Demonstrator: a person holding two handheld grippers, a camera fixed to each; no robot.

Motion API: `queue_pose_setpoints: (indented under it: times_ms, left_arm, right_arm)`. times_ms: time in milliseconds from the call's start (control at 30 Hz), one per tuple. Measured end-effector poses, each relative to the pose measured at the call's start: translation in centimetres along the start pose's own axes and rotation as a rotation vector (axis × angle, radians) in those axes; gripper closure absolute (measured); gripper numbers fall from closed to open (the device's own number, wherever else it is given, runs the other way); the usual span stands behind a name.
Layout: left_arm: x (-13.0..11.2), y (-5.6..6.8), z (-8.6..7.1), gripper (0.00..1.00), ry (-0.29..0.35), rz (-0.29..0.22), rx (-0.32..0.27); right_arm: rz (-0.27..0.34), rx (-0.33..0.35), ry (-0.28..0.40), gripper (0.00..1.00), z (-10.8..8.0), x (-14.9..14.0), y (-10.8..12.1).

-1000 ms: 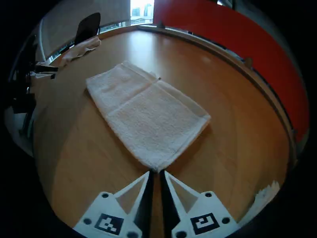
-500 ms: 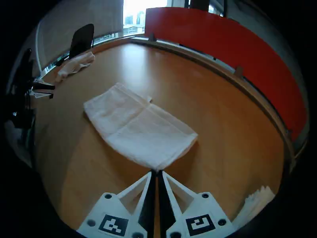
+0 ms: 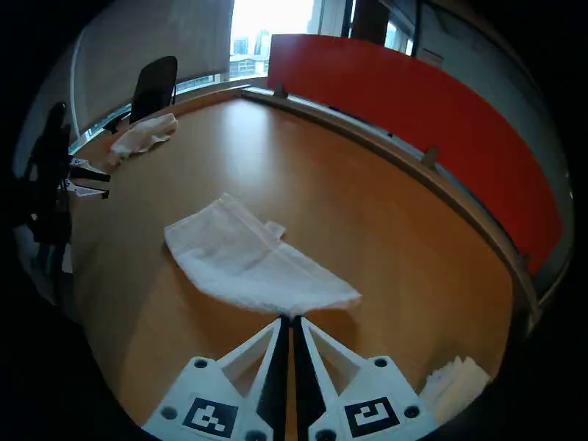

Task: Fold towel

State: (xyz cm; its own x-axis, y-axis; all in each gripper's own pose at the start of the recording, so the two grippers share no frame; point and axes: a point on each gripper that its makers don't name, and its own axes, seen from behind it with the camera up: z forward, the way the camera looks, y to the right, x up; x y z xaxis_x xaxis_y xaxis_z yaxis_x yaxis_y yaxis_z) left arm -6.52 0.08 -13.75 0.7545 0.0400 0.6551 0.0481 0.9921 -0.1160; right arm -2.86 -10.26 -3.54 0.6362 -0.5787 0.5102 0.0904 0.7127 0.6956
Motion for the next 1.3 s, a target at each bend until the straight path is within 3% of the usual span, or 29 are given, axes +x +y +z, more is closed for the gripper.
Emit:
queue_pose_setpoints:
  times_ms: [200,467,867,1133,1200,1300]
  left_arm:
    - [-0.1,-0.1,-0.2,0.13,0.005,-0.005,0.000]
    - [0.0,0.1,-0.6,0.13,0.015,-0.005,0.000]
    - [-0.3,0.0,-1.4,0.13,0.025,-0.016,0.007]
    - [-0.7,-0.6,-2.1,0.13,0.027,-0.035,0.024]
    - [-0.9,-0.8,-2.3,0.13,0.026,-0.042,0.028]
    - [-1.1,-1.2,-2.4,0.13,0.023,-0.051,0.034]
  right_arm:
    - [-0.026,0.007,0.009,0.96,-0.3,1.3,0.0]
    - [-0.081,0.052,0.036,0.96,0.8,4.4,-1.7]
    - [-0.177,0.185,0.065,0.96,4.5,9.2,-7.6]
    - [-0.236,0.289,0.043,0.96,7.1,10.1,-12.1]
    - [-0.244,0.307,0.031,0.94,7.7,9.9,-12.8]
    - [-0.247,0.324,0.012,0.80,8.3,9.5,-13.5]
